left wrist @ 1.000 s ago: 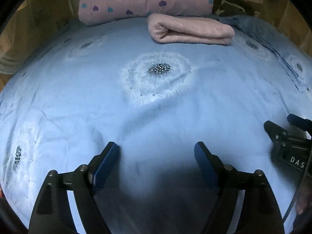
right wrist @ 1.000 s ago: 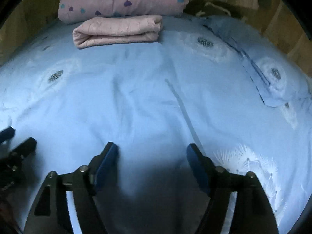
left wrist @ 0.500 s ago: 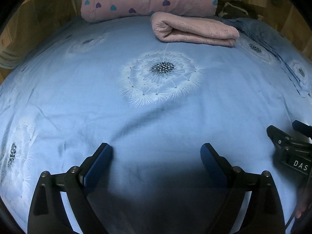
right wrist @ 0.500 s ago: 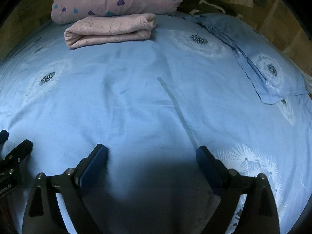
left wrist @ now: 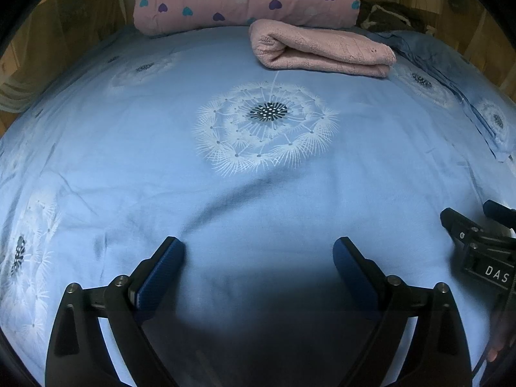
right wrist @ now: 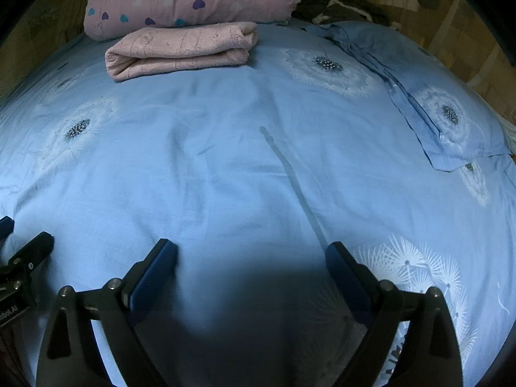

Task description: Fold small clothes

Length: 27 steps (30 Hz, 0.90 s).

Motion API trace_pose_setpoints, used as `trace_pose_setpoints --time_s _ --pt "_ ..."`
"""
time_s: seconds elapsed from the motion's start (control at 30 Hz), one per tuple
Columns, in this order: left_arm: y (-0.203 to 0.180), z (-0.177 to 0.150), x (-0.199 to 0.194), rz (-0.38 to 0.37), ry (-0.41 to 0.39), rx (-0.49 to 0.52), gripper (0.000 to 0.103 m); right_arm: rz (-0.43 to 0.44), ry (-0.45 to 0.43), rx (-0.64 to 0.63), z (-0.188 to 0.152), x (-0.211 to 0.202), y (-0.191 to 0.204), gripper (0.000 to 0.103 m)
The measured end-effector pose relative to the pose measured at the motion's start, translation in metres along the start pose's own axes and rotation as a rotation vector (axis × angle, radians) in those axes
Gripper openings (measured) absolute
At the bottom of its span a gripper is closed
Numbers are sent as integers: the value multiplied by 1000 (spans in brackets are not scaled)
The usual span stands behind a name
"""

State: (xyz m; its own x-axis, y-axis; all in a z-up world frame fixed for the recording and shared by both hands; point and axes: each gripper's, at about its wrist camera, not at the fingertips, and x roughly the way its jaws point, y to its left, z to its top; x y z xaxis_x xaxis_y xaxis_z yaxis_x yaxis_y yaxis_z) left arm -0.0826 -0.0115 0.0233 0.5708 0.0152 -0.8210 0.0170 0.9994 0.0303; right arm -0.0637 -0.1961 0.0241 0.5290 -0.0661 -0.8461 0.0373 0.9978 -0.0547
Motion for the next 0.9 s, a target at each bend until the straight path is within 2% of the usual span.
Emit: trace_pose_setpoints --time_s 0.9 --pt "1 0 1 2 0 3 78 2 2 2 -1 2 -2 100"
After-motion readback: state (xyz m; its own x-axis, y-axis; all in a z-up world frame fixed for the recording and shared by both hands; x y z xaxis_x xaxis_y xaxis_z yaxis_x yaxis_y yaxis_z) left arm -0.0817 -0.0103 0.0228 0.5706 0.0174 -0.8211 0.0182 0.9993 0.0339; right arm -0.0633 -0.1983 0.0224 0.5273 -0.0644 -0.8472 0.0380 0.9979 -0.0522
